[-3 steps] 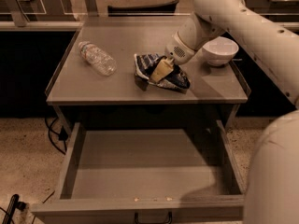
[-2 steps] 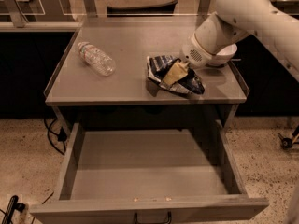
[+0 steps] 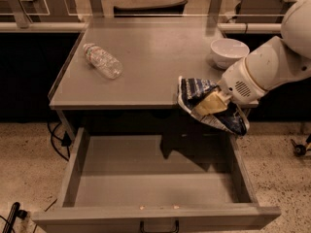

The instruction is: Place blue chip bag into top drawer

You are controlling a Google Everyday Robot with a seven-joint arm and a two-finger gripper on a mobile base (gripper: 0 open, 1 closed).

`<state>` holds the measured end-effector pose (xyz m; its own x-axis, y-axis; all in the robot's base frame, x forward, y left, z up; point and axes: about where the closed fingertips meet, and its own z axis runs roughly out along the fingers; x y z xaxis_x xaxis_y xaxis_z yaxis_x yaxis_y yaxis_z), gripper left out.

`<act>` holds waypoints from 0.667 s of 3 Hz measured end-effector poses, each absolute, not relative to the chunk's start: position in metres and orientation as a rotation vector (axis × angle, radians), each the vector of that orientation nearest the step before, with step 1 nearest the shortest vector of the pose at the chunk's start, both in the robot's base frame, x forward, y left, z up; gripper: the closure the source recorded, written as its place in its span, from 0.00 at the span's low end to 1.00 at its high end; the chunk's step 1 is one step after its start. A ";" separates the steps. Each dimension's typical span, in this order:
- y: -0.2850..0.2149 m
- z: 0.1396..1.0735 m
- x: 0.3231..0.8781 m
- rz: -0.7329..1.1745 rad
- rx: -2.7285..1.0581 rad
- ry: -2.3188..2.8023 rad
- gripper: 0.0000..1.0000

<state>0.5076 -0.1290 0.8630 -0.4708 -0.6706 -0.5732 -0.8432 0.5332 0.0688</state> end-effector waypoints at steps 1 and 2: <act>-0.129 0.863 0.508 0.475 -1.229 2.289 1.00; -0.106 0.845 0.494 0.521 -1.248 2.282 1.00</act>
Offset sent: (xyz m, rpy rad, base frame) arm -0.0225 0.0357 -0.0297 0.0236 0.0312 0.0497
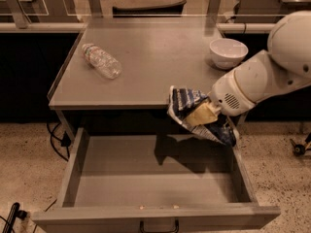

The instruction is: Place blue chip bag into top drawer

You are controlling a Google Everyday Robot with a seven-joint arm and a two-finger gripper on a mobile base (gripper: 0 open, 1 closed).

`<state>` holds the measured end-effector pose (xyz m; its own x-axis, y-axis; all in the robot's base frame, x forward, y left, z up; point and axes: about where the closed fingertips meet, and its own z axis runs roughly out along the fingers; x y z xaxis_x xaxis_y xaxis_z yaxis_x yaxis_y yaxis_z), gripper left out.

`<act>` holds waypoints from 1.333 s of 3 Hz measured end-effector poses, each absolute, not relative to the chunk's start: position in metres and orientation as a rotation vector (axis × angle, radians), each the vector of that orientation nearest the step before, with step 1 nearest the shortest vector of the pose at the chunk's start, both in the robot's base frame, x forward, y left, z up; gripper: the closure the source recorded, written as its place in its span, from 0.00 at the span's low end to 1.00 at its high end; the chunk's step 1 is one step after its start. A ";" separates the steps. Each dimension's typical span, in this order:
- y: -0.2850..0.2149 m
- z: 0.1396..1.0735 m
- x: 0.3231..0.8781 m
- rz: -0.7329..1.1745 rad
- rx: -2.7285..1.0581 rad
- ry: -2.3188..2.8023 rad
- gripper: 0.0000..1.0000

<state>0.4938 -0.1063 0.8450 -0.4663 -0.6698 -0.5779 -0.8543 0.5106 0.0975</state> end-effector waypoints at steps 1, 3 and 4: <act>-0.082 0.803 0.471 0.605 -1.255 2.315 1.00; -0.052 0.712 0.453 0.694 -1.220 2.397 1.00; -0.040 0.664 0.461 0.687 -1.179 2.453 1.00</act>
Offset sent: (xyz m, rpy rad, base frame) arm -0.0546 0.0647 -0.1443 0.0729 0.1973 0.0107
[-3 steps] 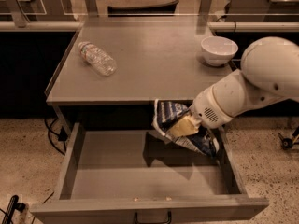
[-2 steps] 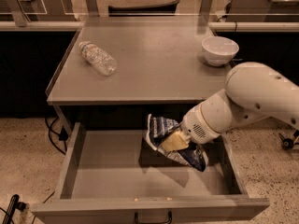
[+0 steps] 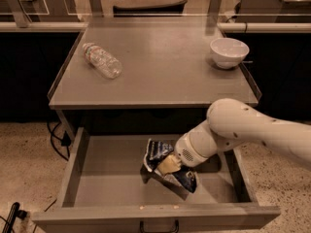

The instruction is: Place blue chip bag into top drawer

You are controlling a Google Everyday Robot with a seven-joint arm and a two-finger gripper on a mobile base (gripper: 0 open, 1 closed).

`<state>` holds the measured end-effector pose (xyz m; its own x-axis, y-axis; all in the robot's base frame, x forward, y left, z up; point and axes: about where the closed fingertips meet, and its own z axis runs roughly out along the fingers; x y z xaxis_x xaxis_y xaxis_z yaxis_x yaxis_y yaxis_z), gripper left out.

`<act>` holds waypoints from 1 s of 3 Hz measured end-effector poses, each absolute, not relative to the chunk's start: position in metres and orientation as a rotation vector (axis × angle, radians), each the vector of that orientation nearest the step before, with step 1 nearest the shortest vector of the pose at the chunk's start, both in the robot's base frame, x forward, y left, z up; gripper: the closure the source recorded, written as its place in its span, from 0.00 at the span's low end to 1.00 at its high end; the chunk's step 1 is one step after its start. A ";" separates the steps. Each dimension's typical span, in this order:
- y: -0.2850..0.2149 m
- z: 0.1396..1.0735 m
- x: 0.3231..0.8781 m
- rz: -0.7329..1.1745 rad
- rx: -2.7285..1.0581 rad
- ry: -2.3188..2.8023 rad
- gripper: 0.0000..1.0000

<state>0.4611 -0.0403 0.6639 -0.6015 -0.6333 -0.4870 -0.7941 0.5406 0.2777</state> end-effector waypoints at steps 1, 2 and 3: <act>-0.025 0.635 0.475 0.660 -1.152 2.467 0.98; -0.025 0.635 0.475 0.660 -1.151 2.467 0.77; -0.025 0.635 0.475 0.660 -1.152 2.467 0.46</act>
Offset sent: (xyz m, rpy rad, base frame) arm 0.0110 0.0124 -0.0263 -0.0136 -0.0009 -0.0201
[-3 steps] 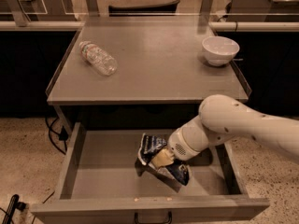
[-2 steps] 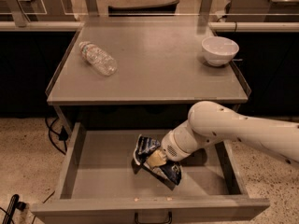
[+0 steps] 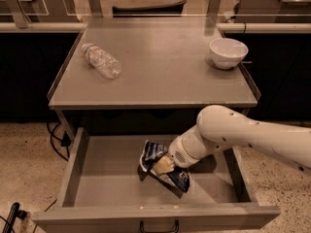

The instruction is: Place blue chip bag into top drawer

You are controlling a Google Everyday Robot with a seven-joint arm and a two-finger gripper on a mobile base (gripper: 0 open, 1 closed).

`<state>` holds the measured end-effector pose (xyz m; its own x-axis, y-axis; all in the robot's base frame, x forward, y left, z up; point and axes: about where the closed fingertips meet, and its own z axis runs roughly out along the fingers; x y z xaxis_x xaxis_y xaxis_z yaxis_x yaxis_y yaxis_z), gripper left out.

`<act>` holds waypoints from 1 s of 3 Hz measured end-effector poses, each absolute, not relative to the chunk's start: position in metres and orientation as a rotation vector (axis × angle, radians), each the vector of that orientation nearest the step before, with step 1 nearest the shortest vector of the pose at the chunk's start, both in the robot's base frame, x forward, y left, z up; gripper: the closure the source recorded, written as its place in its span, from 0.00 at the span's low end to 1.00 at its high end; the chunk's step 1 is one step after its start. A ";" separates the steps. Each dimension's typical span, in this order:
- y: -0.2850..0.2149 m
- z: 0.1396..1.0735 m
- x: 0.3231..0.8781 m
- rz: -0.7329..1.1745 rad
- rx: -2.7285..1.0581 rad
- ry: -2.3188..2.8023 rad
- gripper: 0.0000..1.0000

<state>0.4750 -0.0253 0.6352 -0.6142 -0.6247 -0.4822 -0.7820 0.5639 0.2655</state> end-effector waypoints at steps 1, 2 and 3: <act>-0.025 0.635 0.475 0.660 -1.152 2.467 0.21; -0.025 0.635 0.475 0.660 -1.152 2.467 0.00; -0.025 0.635 0.475 0.660 -1.152 2.467 0.00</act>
Offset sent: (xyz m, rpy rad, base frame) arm 0.0000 0.0000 0.0000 0.0000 0.0000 0.0000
